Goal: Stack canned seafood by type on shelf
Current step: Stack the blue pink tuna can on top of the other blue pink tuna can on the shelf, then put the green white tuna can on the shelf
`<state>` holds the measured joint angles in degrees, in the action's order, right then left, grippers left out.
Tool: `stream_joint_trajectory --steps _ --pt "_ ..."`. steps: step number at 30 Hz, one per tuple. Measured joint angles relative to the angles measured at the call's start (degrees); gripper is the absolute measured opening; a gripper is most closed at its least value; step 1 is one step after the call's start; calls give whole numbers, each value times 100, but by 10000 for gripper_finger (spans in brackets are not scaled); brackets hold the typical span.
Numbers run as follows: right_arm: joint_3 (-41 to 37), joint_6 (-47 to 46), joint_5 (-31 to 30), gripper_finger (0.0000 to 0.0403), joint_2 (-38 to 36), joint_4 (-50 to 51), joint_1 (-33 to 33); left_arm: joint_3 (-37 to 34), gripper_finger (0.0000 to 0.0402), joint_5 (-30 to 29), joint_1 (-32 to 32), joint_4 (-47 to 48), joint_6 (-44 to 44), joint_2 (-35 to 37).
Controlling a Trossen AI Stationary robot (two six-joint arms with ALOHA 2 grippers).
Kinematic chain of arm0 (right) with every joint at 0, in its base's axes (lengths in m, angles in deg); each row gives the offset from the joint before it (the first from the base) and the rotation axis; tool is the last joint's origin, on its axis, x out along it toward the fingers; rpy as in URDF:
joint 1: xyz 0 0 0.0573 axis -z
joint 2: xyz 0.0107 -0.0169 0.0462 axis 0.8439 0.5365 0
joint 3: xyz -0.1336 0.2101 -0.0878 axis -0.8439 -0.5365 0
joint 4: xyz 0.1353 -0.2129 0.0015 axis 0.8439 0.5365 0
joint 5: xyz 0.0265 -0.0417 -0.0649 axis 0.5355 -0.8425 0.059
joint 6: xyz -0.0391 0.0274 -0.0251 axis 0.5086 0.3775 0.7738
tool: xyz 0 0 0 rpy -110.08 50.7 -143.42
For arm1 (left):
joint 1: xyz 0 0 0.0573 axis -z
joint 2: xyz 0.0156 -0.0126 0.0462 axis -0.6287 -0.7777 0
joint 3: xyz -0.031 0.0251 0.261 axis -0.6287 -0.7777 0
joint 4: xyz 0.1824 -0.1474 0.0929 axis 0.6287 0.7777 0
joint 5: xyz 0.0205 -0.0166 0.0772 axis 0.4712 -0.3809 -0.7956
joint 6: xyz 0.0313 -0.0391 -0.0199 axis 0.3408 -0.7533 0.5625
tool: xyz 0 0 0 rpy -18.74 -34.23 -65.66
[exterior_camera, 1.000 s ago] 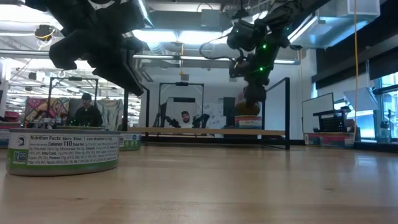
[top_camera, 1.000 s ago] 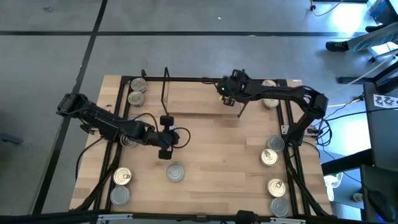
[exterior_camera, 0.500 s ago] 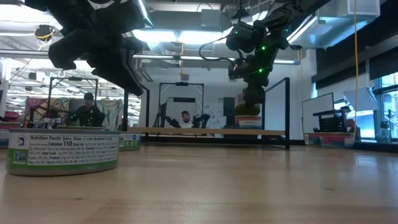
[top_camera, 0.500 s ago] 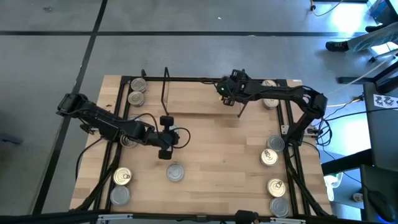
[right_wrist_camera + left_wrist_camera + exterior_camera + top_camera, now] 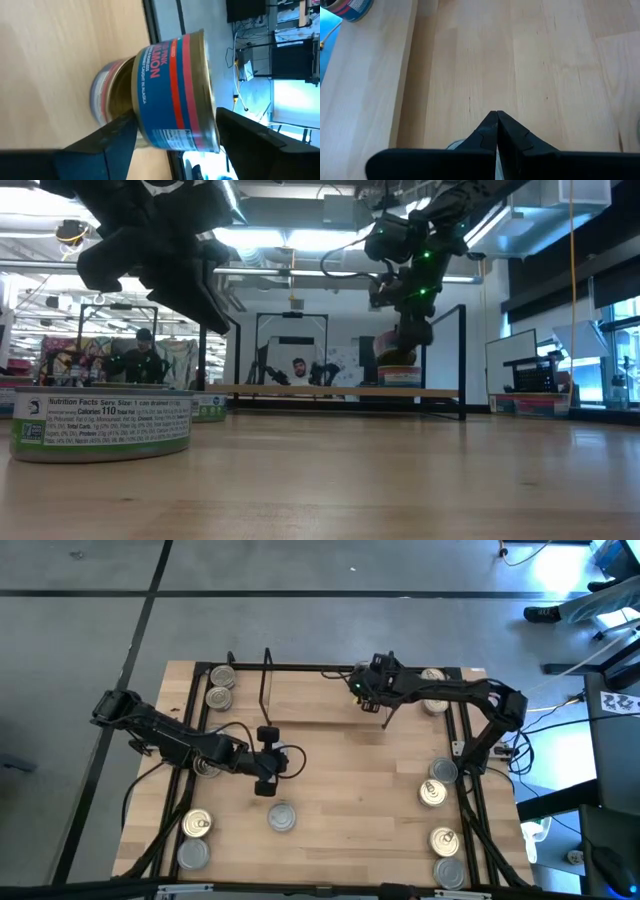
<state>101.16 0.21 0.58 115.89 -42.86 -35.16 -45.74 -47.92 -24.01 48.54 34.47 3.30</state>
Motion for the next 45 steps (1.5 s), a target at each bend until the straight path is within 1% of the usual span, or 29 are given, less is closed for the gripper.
stream_joint_trajectory --steps 5,19,23,26,28,31,37,40,45 --pt "0 24 -88 268 -27 104 -71 0 1 1 0 0 0 0" --pt "0 218 -88 268 -117 373 -240 0 1 2 0 2 4 0" --pt "41 272 -139 269 -158 413 -421 0 1 2 0 2 24 0" --pt "238 202 -133 269 -197 443 -702 0 1 2 0 -2 46 -2" --pt "396 25 51 269 -230 553 -930 0 1 2 0 -22 40 -2" --pt "584 -394 521 269 -234 567 -1315 0 1 2 1 -23 -57 -2" --pt "577 -1232 1535 269 -194 406 -2181 0 3 2 -17 -13 -146 -2" --pt "328 -1637 1725 269 -184 238 -2613 2 21 1 -63 134 -423 -2" --pt "-473 -2160 1736 269 -179 -431 -3173 2 61 2 -244 892 -1204 -2"
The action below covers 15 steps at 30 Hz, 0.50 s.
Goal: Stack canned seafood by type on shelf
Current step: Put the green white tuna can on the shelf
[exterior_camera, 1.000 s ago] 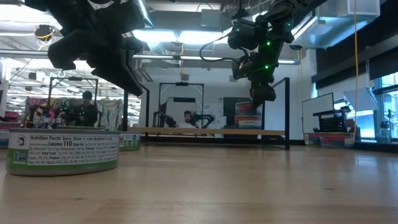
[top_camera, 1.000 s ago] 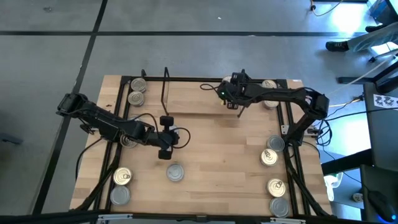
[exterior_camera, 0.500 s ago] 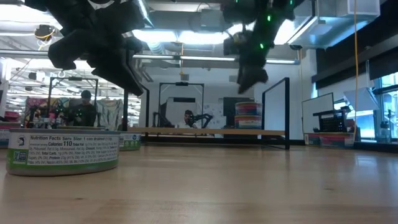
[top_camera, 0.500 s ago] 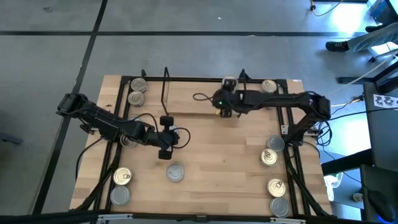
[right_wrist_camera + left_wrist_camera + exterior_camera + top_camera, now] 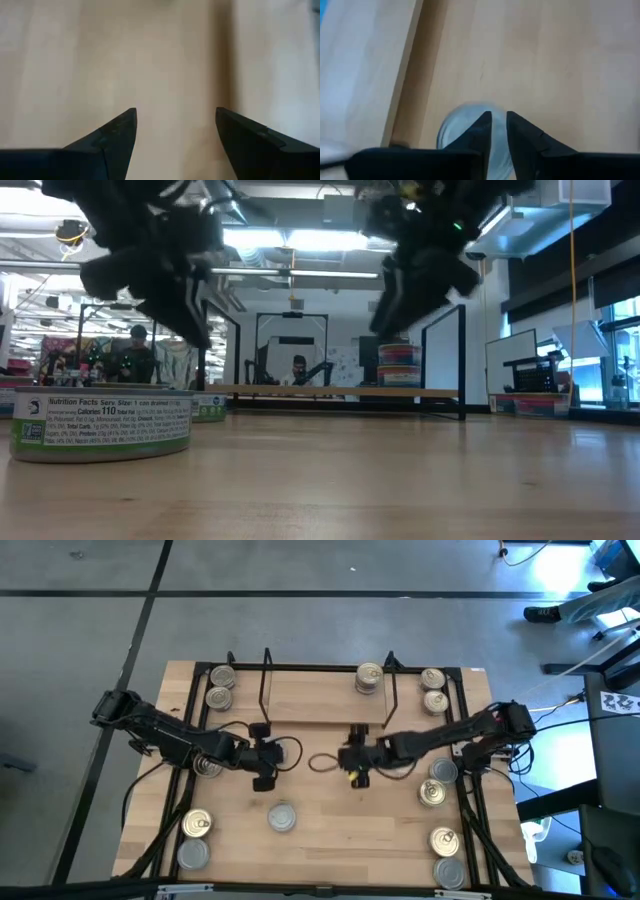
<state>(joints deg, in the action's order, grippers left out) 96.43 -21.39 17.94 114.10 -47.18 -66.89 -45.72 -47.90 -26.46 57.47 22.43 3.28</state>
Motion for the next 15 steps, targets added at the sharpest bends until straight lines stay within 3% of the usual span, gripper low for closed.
stream_joint_trajectory --steps 6,11,15 --pt "-1051 -803 -7 269 7 -1153 -374 -376 71 101 -393 -107 -532 -25" --pt "-1461 -1308 -11 269 9 -1377 -645 -681 57 1251 -696 -853 -554 -163" --pt "-1593 -1515 -13 269 9 -1372 -838 -697 45 1382 -724 -1335 -535 -467"
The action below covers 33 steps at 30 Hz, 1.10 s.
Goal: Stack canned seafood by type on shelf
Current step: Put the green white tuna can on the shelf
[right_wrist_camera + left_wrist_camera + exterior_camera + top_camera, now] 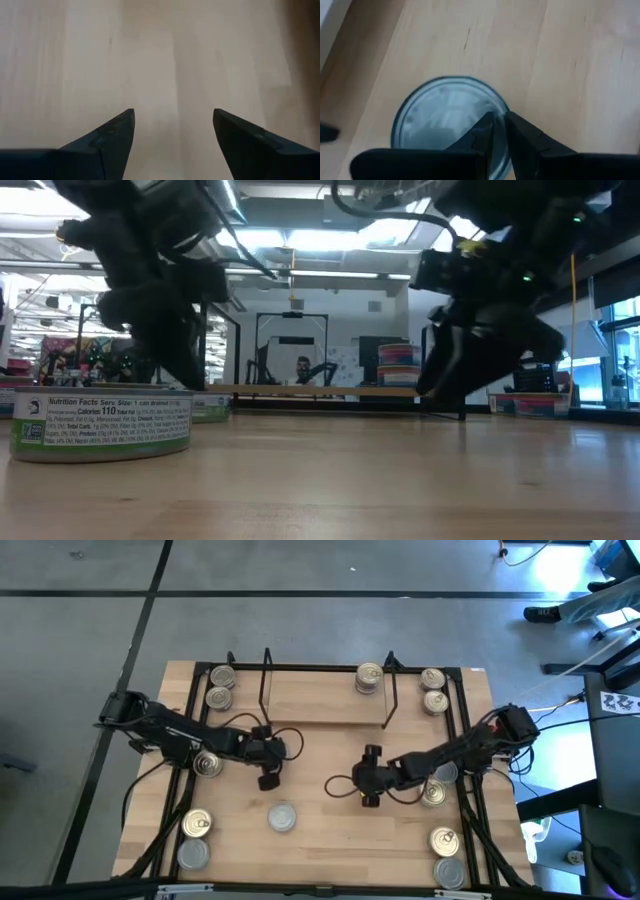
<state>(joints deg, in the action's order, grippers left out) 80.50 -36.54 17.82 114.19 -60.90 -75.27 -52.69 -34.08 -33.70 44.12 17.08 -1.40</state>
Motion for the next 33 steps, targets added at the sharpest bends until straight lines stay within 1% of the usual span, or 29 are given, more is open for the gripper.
stream_joint_trajectory --steps 3,8,12,15,19,21,23,26,28,31,33 --pt "-26 -56 -27 269 0 -4 -123 9 38 91 -1 -480 22 -280" --pt "-26 -61 -211 269 0 -35 -236 -2 35 585 28 -1662 113 -722" --pt "-26 -62 -212 269 0 -56 -232 58 37 745 130 -2539 206 -1141" --pt "-30 -43 -214 269 0 -142 -217 268 36 742 232 -2939 456 -1596" --pt "-30 96 -216 269 0 -354 -217 790 34 747 305 -3182 628 -2218" --pt "-30 111 -215 269 0 -469 -217 1128 33 763 331 -3114 708 -2442" --pt "-30 139 -216 269 0 -562 -217 1438 33 784 371 -2923 877 -2505" --pt "-30 172 -216 269 0 -584 -217 1859 33 810 429 -2004 1095 -2376" --pt "-21 124 -217 269 0 -590 -217 2086 33 809 470 -1239 1108 -2145" --pt "-21 103 -216 269 0 -691 -217 2141 33 637 531 -535 1149 -1680" --pt "-21 98 -211 269 -1 -837 -217 1929 33 444 552 -414 1164 -1457"
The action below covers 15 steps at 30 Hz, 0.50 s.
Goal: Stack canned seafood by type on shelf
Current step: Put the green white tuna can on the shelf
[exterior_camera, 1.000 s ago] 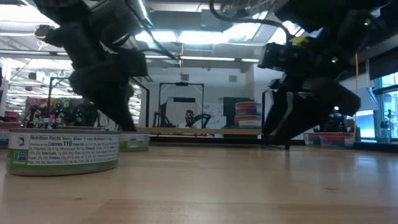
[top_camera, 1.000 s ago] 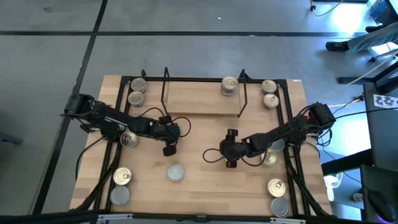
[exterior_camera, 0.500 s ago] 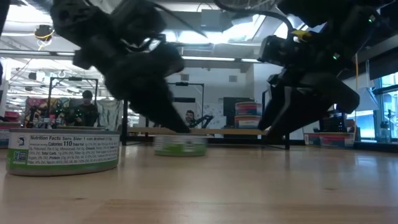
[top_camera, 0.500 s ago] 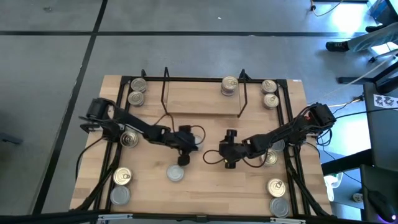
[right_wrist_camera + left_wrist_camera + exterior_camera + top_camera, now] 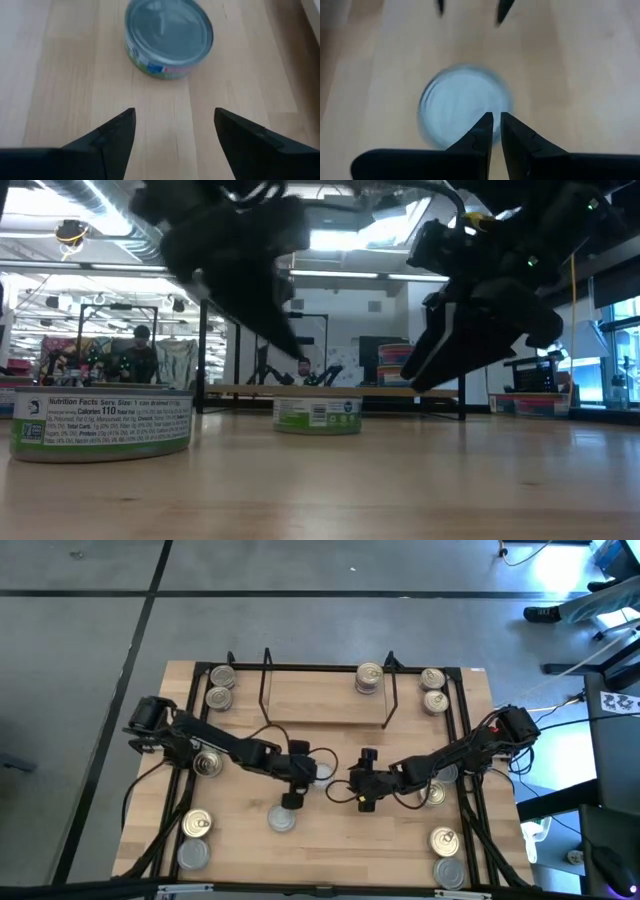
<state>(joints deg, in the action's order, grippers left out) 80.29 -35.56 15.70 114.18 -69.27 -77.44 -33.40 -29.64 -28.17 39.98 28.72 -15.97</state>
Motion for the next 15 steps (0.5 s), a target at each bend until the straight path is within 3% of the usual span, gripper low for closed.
stream_joint_trajectory --steps 2,7,15 --pt "2 18 4 269 0 -171 0 -329 33 -74 -11 -172 53 147" --pt "4 201 10 269 -2 -501 2 -1159 33 -51 -167 -1683 323 264" --pt "4 312 3 269 -2 -668 2 -1817 33 159 -371 -3025 460 202"
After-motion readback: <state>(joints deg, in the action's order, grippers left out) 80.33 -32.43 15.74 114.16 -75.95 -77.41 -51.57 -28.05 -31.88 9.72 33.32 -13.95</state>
